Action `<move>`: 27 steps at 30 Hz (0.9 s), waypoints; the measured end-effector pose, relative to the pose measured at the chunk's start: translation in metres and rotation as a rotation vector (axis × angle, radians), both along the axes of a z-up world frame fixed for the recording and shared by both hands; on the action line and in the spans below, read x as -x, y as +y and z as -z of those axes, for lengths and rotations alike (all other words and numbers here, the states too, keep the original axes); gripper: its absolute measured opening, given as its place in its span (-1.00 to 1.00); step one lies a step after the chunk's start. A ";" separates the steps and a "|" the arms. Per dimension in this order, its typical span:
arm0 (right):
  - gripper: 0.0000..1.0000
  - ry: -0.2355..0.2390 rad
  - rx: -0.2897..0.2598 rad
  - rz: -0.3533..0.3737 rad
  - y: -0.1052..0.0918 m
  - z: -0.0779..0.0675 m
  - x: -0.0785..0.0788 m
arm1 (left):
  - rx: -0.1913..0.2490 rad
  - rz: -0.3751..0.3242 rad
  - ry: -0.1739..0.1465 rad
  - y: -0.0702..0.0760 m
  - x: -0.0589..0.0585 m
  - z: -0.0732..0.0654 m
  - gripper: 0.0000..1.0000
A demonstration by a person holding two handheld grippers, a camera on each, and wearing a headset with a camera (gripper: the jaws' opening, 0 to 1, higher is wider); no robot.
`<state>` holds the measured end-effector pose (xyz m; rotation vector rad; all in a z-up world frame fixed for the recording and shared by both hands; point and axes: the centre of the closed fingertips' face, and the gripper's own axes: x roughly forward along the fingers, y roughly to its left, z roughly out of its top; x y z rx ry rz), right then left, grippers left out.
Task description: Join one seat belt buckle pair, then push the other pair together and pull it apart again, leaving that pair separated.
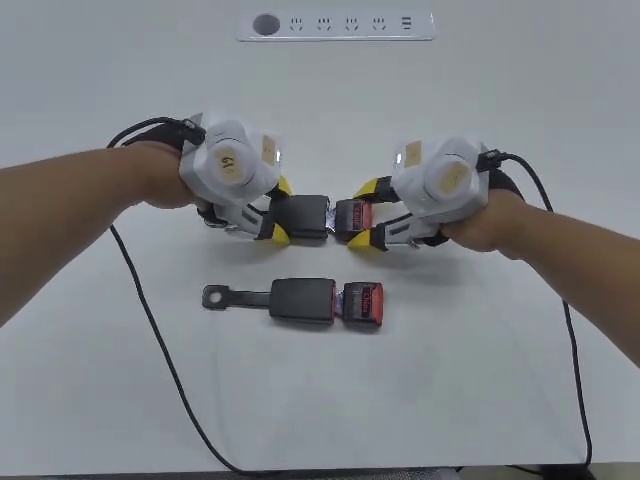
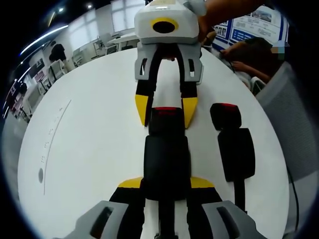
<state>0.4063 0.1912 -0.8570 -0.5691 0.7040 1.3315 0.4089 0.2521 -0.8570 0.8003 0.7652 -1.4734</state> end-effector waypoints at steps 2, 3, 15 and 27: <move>-0.32 0.001 -0.002 0.002 0.000 0.000 0.000 | 0.000 -0.002 0.002 0.000 0.000 0.000 -0.34; -0.32 0.001 -0.001 0.003 -0.001 0.000 0.000 | -0.001 -0.003 0.002 0.000 0.000 0.000 -0.34; -0.31 0.002 0.023 0.006 -0.018 -0.002 0.002 | 0.002 -0.005 0.002 0.000 0.001 0.000 -0.34; -0.30 -0.002 0.038 -0.006 -0.034 -0.001 0.006 | 0.005 -0.017 0.008 -0.001 0.001 0.000 -0.33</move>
